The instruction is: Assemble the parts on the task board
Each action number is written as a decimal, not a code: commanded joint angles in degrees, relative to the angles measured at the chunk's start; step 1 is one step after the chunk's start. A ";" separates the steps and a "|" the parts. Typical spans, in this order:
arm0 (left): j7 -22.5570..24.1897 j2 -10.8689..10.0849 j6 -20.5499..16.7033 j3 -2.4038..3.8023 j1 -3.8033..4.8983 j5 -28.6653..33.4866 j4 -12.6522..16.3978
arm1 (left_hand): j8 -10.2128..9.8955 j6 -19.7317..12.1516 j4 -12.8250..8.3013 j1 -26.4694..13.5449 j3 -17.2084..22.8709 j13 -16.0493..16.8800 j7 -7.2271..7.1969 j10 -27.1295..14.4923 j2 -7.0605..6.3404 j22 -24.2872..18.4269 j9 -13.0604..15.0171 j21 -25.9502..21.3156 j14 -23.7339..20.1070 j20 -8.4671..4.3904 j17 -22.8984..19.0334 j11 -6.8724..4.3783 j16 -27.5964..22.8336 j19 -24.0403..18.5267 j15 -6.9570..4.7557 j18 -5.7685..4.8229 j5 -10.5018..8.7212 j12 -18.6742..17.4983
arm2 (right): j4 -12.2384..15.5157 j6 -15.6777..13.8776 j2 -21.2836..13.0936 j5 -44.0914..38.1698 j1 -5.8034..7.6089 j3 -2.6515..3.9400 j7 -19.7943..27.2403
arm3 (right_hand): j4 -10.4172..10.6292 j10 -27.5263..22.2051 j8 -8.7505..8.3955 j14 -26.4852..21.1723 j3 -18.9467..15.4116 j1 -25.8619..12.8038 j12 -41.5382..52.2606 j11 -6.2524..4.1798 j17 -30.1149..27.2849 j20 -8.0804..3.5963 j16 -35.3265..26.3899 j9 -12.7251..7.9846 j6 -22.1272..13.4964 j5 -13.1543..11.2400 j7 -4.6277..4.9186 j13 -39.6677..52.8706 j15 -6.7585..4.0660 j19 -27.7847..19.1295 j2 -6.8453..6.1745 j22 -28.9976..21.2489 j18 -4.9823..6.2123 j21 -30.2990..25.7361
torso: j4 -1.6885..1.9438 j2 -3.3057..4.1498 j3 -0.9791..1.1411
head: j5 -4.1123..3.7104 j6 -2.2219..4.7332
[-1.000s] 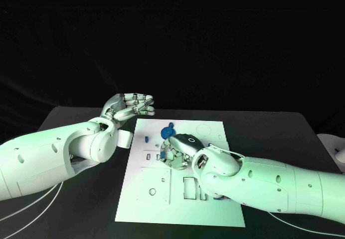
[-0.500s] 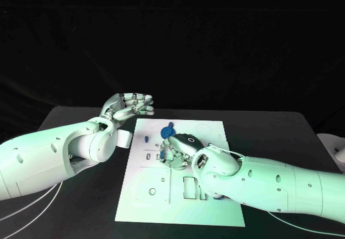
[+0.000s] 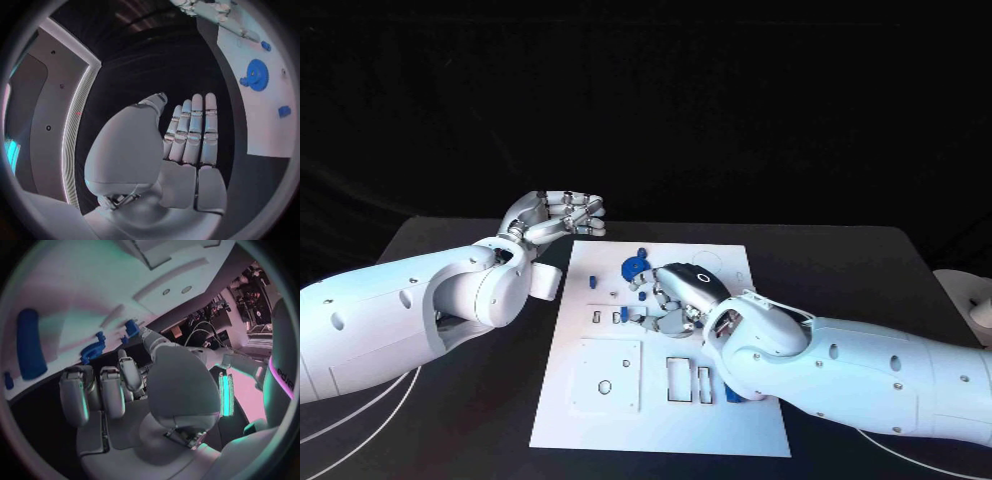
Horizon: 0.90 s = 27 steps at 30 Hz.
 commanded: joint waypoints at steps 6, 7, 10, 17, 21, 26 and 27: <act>-11.73 -0.44 7.07 0.06 0.16 -15.38 -0.31 | 3.13 4.97 0.34 -5.51 -0.01 2.77 -2.71 8.91 1.08 3.17 1.93 6.72 11.61 -3.59 5.54 -3.70 8.33 7.59 -4.14 0.40 0.34 4.66 | 4.25 -1.22 -7.97 18.87 4.02 0.27 15.49 | 1.24 -1.26 1.34 3.75 1.50 -0.42 -0.97 -0.34 5.61 0.19 -0.98 0.25 2.40 -3.48 -0.47 -1.06 0.18 0.22 1.40 8.28 1.64 -3.24 | -0.38 -1.40 0.33 | 0.15 -0.47; -13.41 -0.44 8.22 0.07 0.30 -17.11 -0.46 | 3.49 5.17 0.45 -5.84 -0.01 3.42 -2.98 9.87 0.91 3.62 2.26 7.53 12.40 -3.93 6.36 -4.11 9.57 8.10 -4.39 0.38 0.35 5.54 | 4.55 -0.74 -9.01 21.53 4.58 0.28 16.13 | 2.31 -1.04 2.11 3.63 1.72 -1.20 -0.78 -0.51 5.13 0.03 -1.25 0.45 3.40 -6.48 -0.72 -1.00 0.02 0.15 2.47 8.13 1.69 -3.48 | -0.37 -1.58 0.38 | 0.26 -0.61; -19.65 -0.09 13.44 0.07 1.04 -22.81 -1.37 | 3.41 3.11 0.43 -10.71 -0.69 6.66 -3.03 10.07 1.31 6.12 3.16 11.72 13.77 -5.20 11.12 -4.67 16.30 9.53 -4.86 0.09 0.14 8.66 | 4.85 0.65 -11.97 29.41 6.20 0.30 17.71 | 2.30 -0.87 2.60 3.65 1.74 -1.02 -0.55 -0.74 5.09 -0.18 -1.32 0.56 3.61 -3.88 -0.89 -0.86 -0.22 0.16 1.91 8.07 1.70 -3.61 | -0.49 -1.95 0.59 | 0.68 -0.94; -32.62 2.17 22.36 0.07 2.12 -35.56 -2.93 | 5.74 0.53 0.24 -15.53 -2.14 14.58 -3.22 5.20 1.56 18.40 6.60 26.43 20.52 -6.05 42.53 -4.39 47.82 13.95 -5.32 -0.69 0.03 15.48 | 3.80 1.40 -15.97 36.95 7.66 0.31 18.76 | 2.37 -0.85 3.15 3.65 1.74 -0.95 -0.51 -0.88 5.01 -0.36 -1.40 0.69 3.77 -1.84 -1.04 -0.90 -0.35 0.12 1.57 7.96 1.73 -3.82 | -0.50 -2.91 0.83 | 1.10 -2.25; -39.77 4.24 26.50 0.09 2.53 -43.47 -3.78 | 9.84 0.85 0.60 -19.53 -4.05 20.61 -4.05 5.48 2.46 32.81 9.51 37.46 22.89 -6.50 52.96 -5.27 56.84 18.22 -5.89 -2.49 -0.96 23.20 | 2.68 0.66 -16.84 36.10 7.92 0.31 17.77 | 1.97 -0.68 3.53 3.67 2.32 -0.20 -0.33 -0.95 4.96 -0.50 -1.46 0.76 3.76 0.96 -1.07 -0.78 -0.45 0.24 1.57 8.04 1.70 -3.76 | -0.56 -3.17 0.87 | 1.13 -2.50; -46.97 7.64 31.94 0.10 3.70 -50.50 -5.80 | 19.66 -0.90 0.85 -22.41 -6.82 47.74 -6.39 7.52 4.06 48.95 17.17 48.64 26.01 -8.31 61.88 -7.44 63.73 23.59 -7.95 -4.89 -2.07 52.11 | 1.10 -0.13 -17.07 32.91 7.99 0.29 14.60 | 1.68 -0.64 3.71 3.53 2.45 0.09 -0.32 -0.99 4.40 -0.55 -1.74 0.76 3.61 2.03 -1.09 -0.83 -0.49 -0.07 1.08 7.62 1.85 -4.36 | -0.57 -3.31 0.89 | 1.29 -2.89; -47.73 8.20 32.98 0.08 3.92 -51.38 -6.20 | 21.02 -1.56 0.96 -22.70 -7.36 51.09 -6.59 7.79 4.33 50.94 18.51 49.84 26.20 -8.40 62.50 -7.58 64.20 24.22 -8.05 -5.19 -2.11 55.37 | 0.85 -0.30 -17.06 32.27 7.99 0.29 13.89 | 1.66 -0.71 3.74 3.50 2.48 0.11 -0.40 -0.99 4.25 -0.55 -1.81 0.77 3.60 2.13 -1.09 -0.92 -0.49 -0.16 1.05 7.50 1.89 -4.53 | -0.57 -3.32 0.93 | 1.31 -2.93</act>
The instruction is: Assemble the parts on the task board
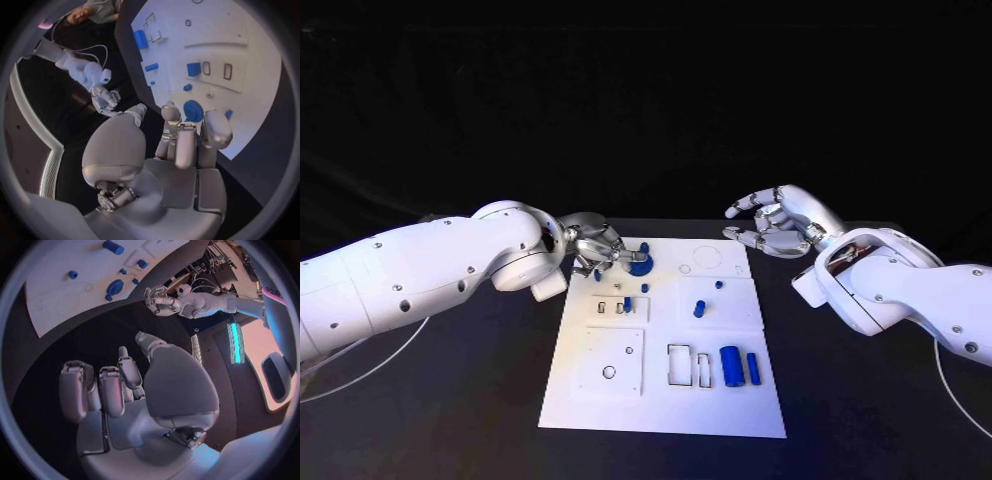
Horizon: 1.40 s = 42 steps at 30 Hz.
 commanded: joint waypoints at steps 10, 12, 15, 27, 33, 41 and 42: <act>-12.47 5.29 12.91 -0.35 1.79 -13.12 -4.05 | 3.47 -1.37 -0.04 -0.61 -1.52 8.20 -0.37 0.74 0.78 5.01 3.40 2.99 4.29 -0.23 8.91 -0.13 1.39 1.59 -0.38 -1.37 -0.11 7.92 | -1.71 -1.23 -0.07 -3.78 -0.03 -0.04 -4.85 | 0.19 -0.27 0.45 3.39 0.07 -0.01 -0.22 -0.24 3.86 -0.52 -0.57 0.07 -0.01 0.69 -0.13 -0.38 -0.49 -0.48 -0.67 7.02 1.12 -1.10 | 0.04 -0.05 0.11 | 0.72 -0.66; -12.66 5.82 13.30 -0.56 1.85 -13.22 -4.43 | 3.66 -1.37 -0.03 -0.59 -1.65 8.79 -0.41 0.93 0.80 5.70 3.62 3.34 4.42 -0.23 9.35 -0.16 1.70 1.88 -0.40 -1.50 -0.07 8.47 | -1.75 -1.35 -0.03 -3.86 -0.03 -0.04 -4.90 | 0.24 -0.26 0.48 3.39 0.02 -0.10 -0.22 -0.25 3.87 -0.53 -0.57 0.07 -0.03 0.70 -0.14 -0.39 -0.49 -0.44 -0.76 7.06 1.10 -1.06 | 0.09 -0.07 0.14 | 0.79 -0.75; -12.95 6.64 14.28 -0.99 1.92 -13.32 -5.08 | 3.83 -1.38 -0.02 -0.60 -1.76 9.43 -0.44 1.16 0.89 6.28 3.82 3.66 4.53 -0.24 9.69 -0.19 1.94 2.12 -0.42 -1.60 -0.02 9.07 | -1.82 -1.45 0.10 -3.95 -0.04 -0.04 -4.94 | 0.24 -0.26 0.48 3.39 0.02 -0.10 -0.22 -0.25 3.87 -0.53 -0.57 0.07 -0.03 0.70 -0.14 -0.39 -0.49 -0.44 -0.76 7.06 1.10 -1.06 | 0.05 -0.05 0.16 | 0.97 -0.97; -13.38 9.40 16.47 -2.92 1.87 -12.56 -7.81 | 4.09 -1.44 -0.02 -0.85 -2.01 10.02 -0.49 1.23 1.23 6.98 4.19 4.08 4.70 -0.25 10.25 -0.23 2.35 2.35 -0.45 -1.71 0.11 9.67 | -1.94 -1.41 0.48 -4.01 -0.07 -0.04 -5.00 | 0.36 -0.22 0.55 3.39 -0.04 -0.28 -0.18 -0.25 3.87 -0.53 -0.59 0.08 -0.03 0.77 -0.15 -0.36 -0.49 -0.42 -0.85 7.08 1.10 -1.05 | -0.07 0.16 0.03 | 1.18 -1.37; -13.43 10.10 16.68 -3.30 1.71 -11.80 -8.28 | 4.13 -1.49 -0.02 -0.92 -2.04 9.95 -0.50 1.10 1.45 7.18 4.30 4.21 4.71 -0.23 10.31 -0.23 2.39 2.40 -0.45 -1.75 0.29 9.62 | -2.01 -1.47 0.60 -3.92 -0.10 -0.04 -4.98 | 0.50 -0.16 0.62 3.42 -0.08 -0.45 -0.14 -0.27 3.97 -0.54 -0.56 0.09 -0.04 0.89 -0.17 -0.34 -0.50 -0.42 -0.89 7.06 1.10 -1.08 | -0.14 0.18 0.02 | 1.03 -1.57; -13.48 10.32 17.22 -3.45 1.62 -10.86 -8.33 | 4.25 -1.54 -0.09 -0.58 -1.90 10.17 -0.54 1.01 1.92 7.36 4.55 4.36 4.74 -0.18 10.43 -0.26 2.49 2.36 -0.46 -1.76 0.87 9.82 | -2.25 -1.60 0.78 -3.74 -0.15 -0.04 -4.93 | 0.60 -0.14 0.69 3.42 -0.06 -0.54 -0.13 -0.29 3.93 -0.55 -0.58 0.10 -0.04 1.09 -0.19 -0.34 -0.52 -0.43 -0.85 7.04 1.11 -1.12 | 0.00 0.11 0.05 | 0.93 -1.65; -13.50 10.32 17.43 -3.45 1.61 -10.75 -8.33 | 4.27 -1.54 -0.11 -0.43 -1.85 10.19 -0.55 0.98 1.97 7.46 4.60 4.41 4.75 -0.17 10.48 -0.27 2.52 2.39 -0.46 -1.78 0.97 9.84 | -2.29 -1.60 0.82 -3.72 -0.16 -0.04 -4.93 | 0.60 -0.14 0.69 3.42 -0.06 -0.54 -0.13 -0.29 3.93 -0.55 -0.58 0.10 -0.04 1.09 -0.19 -0.34 -0.52 -0.43 -0.85 7.04 1.11 -1.12 | -0.01 0.11 0.06 | 0.94 -1.66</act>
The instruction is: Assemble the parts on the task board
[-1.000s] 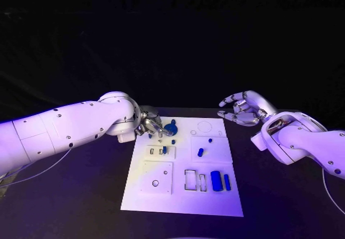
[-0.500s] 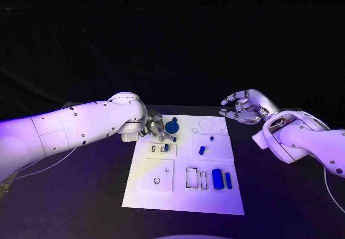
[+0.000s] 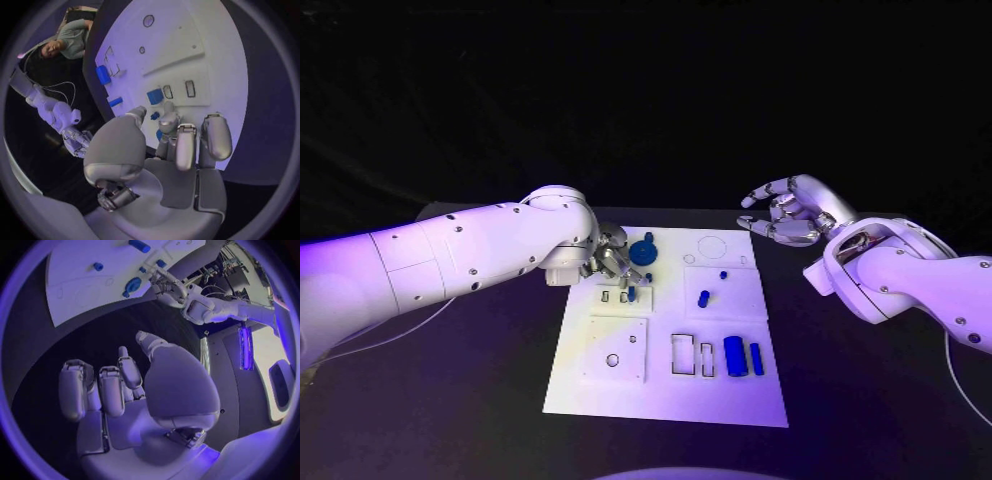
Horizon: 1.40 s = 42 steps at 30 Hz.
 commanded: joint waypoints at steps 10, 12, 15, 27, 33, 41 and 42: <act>-0.29 0.20 3.20 -0.02 -0.03 2.34 0.31 | 0.28 -0.51 -0.15 1.81 0.76 0.06 -0.18 -0.27 0.97 0.46 0.42 0.46 4.79 0.20 10.63 -0.20 0.46 0.21 -0.49 -0.96 0.72 0.28 | -0.28 -0.18 0.31 -0.37 -0.14 0.01 -0.08 | 0.33 -0.10 0.33 3.42 0.01 -0.21 -0.09 -0.32 3.95 -0.17 -0.39 0.07 -0.01 0.40 -0.22 0.01 -0.53 -0.06 -0.24 7.03 1.13 -0.37 | 0.04 0.00 0.02 | 0.05 -0.32; -0.28 0.21 3.44 -0.02 -0.03 2.67 0.37 | 0.28 -0.50 -0.16 1.94 0.87 0.13 -0.19 -0.25 1.00 0.49 0.44 0.48 4.80 0.21 10.68 -0.20 0.49 0.21 -0.49 -0.97 0.73 0.34 | -0.33 -0.18 0.35 -0.35 -0.16 0.01 -0.08 | 0.33 -0.10 0.33 3.42 0.01 -0.21 -0.09 -0.32 3.95 -0.17 -0.39 0.07 -0.01 0.40 -0.22 0.01 -0.53 -0.06 -0.24 7.03 1.13 -0.37 | 0.03 -0.03 0.02 | 0.08 -0.42; -0.28 0.19 3.70 -0.02 -0.03 2.96 0.41 | 0.25 -0.48 -0.19 2.83 1.55 0.22 -0.22 -0.28 1.03 0.65 0.56 0.59 4.83 0.26 10.79 -0.23 0.57 0.19 -0.51 -0.98 0.77 0.41 | -0.40 -0.18 0.41 -0.34 -0.18 0.01 -0.10 | 0.37 -0.08 0.38 3.43 0.04 -0.23 -0.08 -0.33 3.96 -0.18 -0.40 0.08 0.01 0.55 -0.23 0.01 -0.55 -0.06 -0.21 7.03 1.14 -0.39 | 0.07 -0.03 0.04 | 0.04 -0.50; -0.26 0.18 3.91 -0.02 -0.03 3.66 0.45 | 0.06 -0.38 -0.21 5.27 4.49 0.41 -0.32 -0.37 0.83 0.94 0.86 0.82 4.87 0.29 10.97 -0.33 0.70 0.05 -0.58 -0.99 0.83 0.51 | -0.62 -0.09 0.58 0.08 -0.29 0.01 0.05 | 0.44 -0.06 0.47 3.41 0.13 -0.25 -0.07 -0.35 3.87 -0.20 -0.45 0.09 0.05 0.80 -0.25 0.00 -0.57 -0.03 -0.12 7.05 1.13 -0.37 | 0.02 0.02 0.05 | 0.07 -0.73; -0.21 0.19 3.52 -0.01 -0.03 4.96 0.43 | -0.12 -0.42 -0.50 7.82 8.60 0.32 -0.52 -0.54 0.80 1.14 1.13 0.96 4.87 0.25 10.99 -0.50 0.72 -0.05 -0.73 -0.99 0.89 0.33 | -0.73 -0.13 0.61 0.19 -0.30 0.01 0.18 | 0.45 -0.05 0.51 3.41 0.20 -0.23 -0.06 -0.36 3.85 -0.21 -0.46 0.09 0.06 0.91 -0.26 0.01 -0.58 -0.07 -0.05 6.99 1.15 -0.46 | 0.01 0.00 0.05 | -0.01 -0.83; -0.03 -0.05 1.18 -0.01 -0.03 9.56 0.18 | 3.08 -1.97 -7.13 11.87 33.00 0.11 -0.21 -0.02 -3.11 1.82 5.64 1.41 4.89 0.20 11.08 -0.42 0.80 -0.11 -0.71 -1.06 0.42 -0.16 | -0.86 -0.16 0.61 0.23 -0.32 0.01 0.28 | 0.45 -0.07 0.52 3.39 0.22 -0.21 -0.08 -0.37 3.78 -0.21 -0.49 0.09 0.06 0.94 -0.27 -0.02 -0.58 -0.12 -0.04 6.93 1.17 -0.54 | 0.09 -0.04 0.09 | -0.02 -0.84; -0.01 -0.10 1.02 -0.01 -0.03 9.91 0.17 | 3.25 -2.09 -7.59 11.44 33.76 0.09 -0.29 0.01 -3.27 1.83 5.95 1.42 4.89 0.23 11.09 -0.48 0.81 -0.13 -0.69 -1.08 0.42 -0.17 | -0.88 -0.15 0.60 0.23 -0.32 0.01 0.28 | 0.45 -0.07 0.52 3.39 0.22 -0.21 -0.08 -0.37 3.78 -0.21 -0.49 0.09 0.06 0.94 -0.27 -0.02 -0.58 -0.12 -0.04 6.93 1.17 -0.54 | 0.07 -0.04 0.08 | 0.00 -0.84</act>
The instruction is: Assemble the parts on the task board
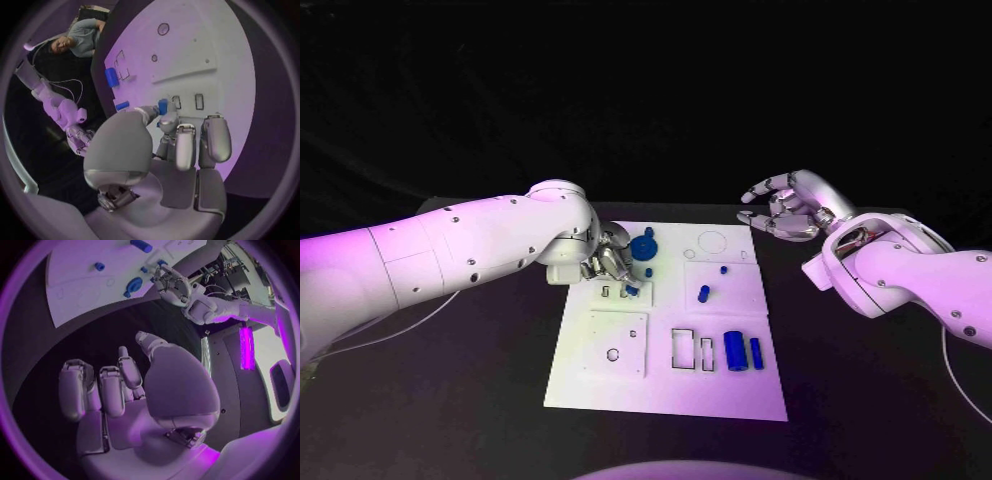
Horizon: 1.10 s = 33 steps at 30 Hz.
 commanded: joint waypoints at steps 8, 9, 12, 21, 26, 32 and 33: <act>0.32 -0.94 -2.27 0.00 -0.01 5.89 0.66 | 1.21 -0.48 -11.21 -2.59 13.65 0.20 -0.24 0.68 -1.37 0.15 5.14 0.27 5.00 0.17 11.19 -0.22 0.40 -0.15 0.13 -1.06 0.04 0.01 | -0.09 0.01 -0.02 -0.07 -0.08 0.01 0.33 | 0.29 -0.07 0.29 3.18 0.05 -0.21 -0.08 -0.37 3.75 -0.21 -0.27 0.06 0.07 0.35 -0.27 -0.03 -0.37 -0.12 -0.05 6.91 1.17 -0.34 | 0.01 -0.04 0.04 | 0.20 0.06; 0.33 -1.19 -2.52 0.00 -0.01 6.08 0.91 | 1.25 -0.46 -11.34 -2.68 13.84 0.18 -0.24 0.68 -1.41 0.19 5.21 0.29 5.00 0.17 11.19 -0.23 0.41 -0.13 0.12 -1.07 0.05 -0.01 | -0.09 0.00 -0.03 -0.05 -0.08 0.01 0.35 | 0.29 -0.04 0.32 3.18 0.07 -0.20 -0.05 -0.38 3.75 -0.22 -0.28 0.06 0.06 0.44 -0.28 0.00 -0.37 -0.11 -0.05 6.92 1.17 -0.33 | 0.02 -0.05 0.04 | 0.25 0.07; 0.41 -2.17 -3.68 0.03 -0.01 6.47 1.96 | 1.43 -0.32 -11.95 -3.06 14.66 0.33 -0.29 0.82 -1.66 0.14 5.49 0.28 5.03 0.14 11.27 -0.28 0.46 -0.18 0.08 -1.05 0.14 0.11 | -0.10 0.01 -0.08 0.03 -0.11 0.01 0.40 | 0.29 -0.04 0.32 3.18 0.07 -0.20 -0.05 -0.38 3.75 -0.22 -0.28 0.06 0.06 0.44 -0.28 0.00 -0.37 -0.11 -0.05 6.92 1.17 -0.33 | 0.02 -0.01 0.02 | 0.29 0.05; 0.89 -5.04 -9.53 0.02 -0.15 2.98 6.11 | 2.25 0.62 -13.93 -5.03 17.46 1.91 -0.70 2.32 -3.29 1.29 6.57 0.85 5.15 -0.15 11.58 -0.69 0.69 0.57 -0.27 -1.26 1.51 1.63 | -0.10 -0.09 -0.27 0.18 -0.17 0.01 0.65 | 0.32 -0.06 0.34 3.17 0.07 -0.23 -0.08 -0.38 3.72 -0.22 -0.29 0.06 0.06 0.48 -0.27 -0.03 -0.38 -0.18 -0.07 6.84 1.20 -0.46 | 0.23 0.05 0.03 | 0.49 -0.02; 1.25 -6.24 -13.12 -0.02 -0.75 -2.01 8.36 | 2.44 1.08 -14.43 -5.53 18.25 2.25 -0.89 2.73 -3.90 2.01 6.81 1.19 5.19 -0.28 11.67 -0.87 0.77 1.03 -0.42 -1.41 2.00 1.95 | -0.06 -0.16 -0.38 0.24 -0.18 0.01 0.83 | 0.35 -0.14 0.35 3.17 0.06 -0.28 -0.17 -0.37 3.69 -0.22 -0.31 0.06 0.05 0.51 -0.27 -0.13 -0.38 -0.22 -0.10 6.78 1.22 -0.53 | 0.14 -0.01 0.01 | 0.81 -0.01; 1.50 -7.04 -16.26 -0.05 -1.85 -5.99 10.14 | 2.55 1.54 -14.84 -5.93 19.00 2.71 -1.08 3.27 -4.53 2.77 6.98 1.55 5.28 -0.43 11.94 -1.05 0.95 1.52 -0.58 -1.56 2.52 2.37 | -0.03 -0.16 -0.47 0.26 -0.19 0.01 0.91 | 0.35 -0.14 0.35 3.17 0.06 -0.28 -0.17 -0.37 3.69 -0.22 -0.31 0.06 0.05 0.51 -0.27 -0.13 -0.38 -0.22 -0.10 6.78 1.22 -0.53 | 0.13 0.03 -0.04 | 1.04 -0.09; 1.49 -7.08 -16.58 -0.05 -2.02 -6.39 10.27 | 2.55 1.61 -14.90 -5.99 19.12 2.70 -1.10 3.30 -4.61 2.83 7.00 1.58 5.28 -0.45 11.96 -1.08 0.96 1.56 -0.60 -1.57 2.65 2.36 | -0.03 -0.16 -0.47 0.26 -0.19 0.01 0.93 | 0.35 -0.14 0.35 3.17 0.06 -0.28 -0.17 -0.37 3.69 -0.22 -0.31 0.06 0.05 0.51 -0.27 -0.13 -0.38 -0.22 -0.10 6.78 1.22 -0.53 | 0.09 0.04 -0.02 | 1.06 -0.13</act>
